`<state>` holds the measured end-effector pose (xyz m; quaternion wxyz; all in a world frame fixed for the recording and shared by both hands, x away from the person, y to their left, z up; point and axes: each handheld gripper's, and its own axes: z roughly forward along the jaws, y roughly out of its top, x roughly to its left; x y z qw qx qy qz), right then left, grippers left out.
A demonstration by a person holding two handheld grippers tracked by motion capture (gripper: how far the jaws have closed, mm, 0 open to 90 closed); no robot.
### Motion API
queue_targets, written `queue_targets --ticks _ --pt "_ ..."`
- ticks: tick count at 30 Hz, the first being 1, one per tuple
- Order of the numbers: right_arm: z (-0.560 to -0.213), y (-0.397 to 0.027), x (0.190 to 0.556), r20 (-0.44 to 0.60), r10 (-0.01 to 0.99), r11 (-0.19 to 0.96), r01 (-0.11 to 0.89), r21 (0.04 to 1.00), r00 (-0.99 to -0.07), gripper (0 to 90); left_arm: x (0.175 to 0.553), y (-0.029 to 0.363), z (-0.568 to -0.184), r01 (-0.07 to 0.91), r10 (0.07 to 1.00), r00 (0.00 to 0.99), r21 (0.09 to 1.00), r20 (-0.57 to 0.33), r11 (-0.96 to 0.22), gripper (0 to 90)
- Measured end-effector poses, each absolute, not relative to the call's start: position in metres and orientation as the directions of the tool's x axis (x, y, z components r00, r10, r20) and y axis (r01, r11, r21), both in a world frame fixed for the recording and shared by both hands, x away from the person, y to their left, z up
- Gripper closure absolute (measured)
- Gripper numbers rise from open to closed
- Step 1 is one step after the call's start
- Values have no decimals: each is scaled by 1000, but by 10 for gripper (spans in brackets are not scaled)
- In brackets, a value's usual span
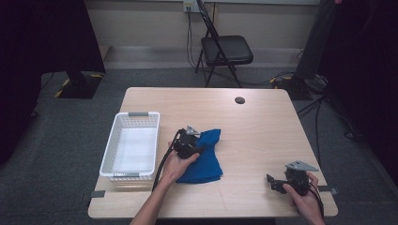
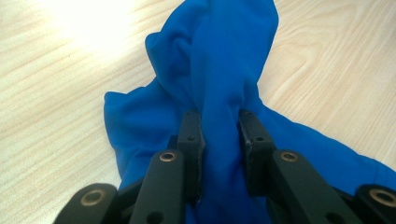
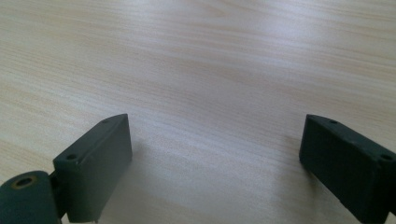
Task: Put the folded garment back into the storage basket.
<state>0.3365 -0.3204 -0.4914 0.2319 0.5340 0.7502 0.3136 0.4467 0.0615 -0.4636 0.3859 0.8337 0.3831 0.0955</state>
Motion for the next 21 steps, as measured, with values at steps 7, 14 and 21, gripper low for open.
queue_targets --ticks 7,14,21 --pt "-491 -320 337 -14 946 234 655 718 -323 81 443 59 -458 547 700 703 725 -127 -418 744" --pt "-491 -320 337 -14 946 234 655 718 -323 81 442 61 -452 541 694 705 744 -147 -392 744" --pt "-491 -320 337 -13 946 234 656 718 -323 81 440 64 -447 535 698 702 751 -140 -387 744"
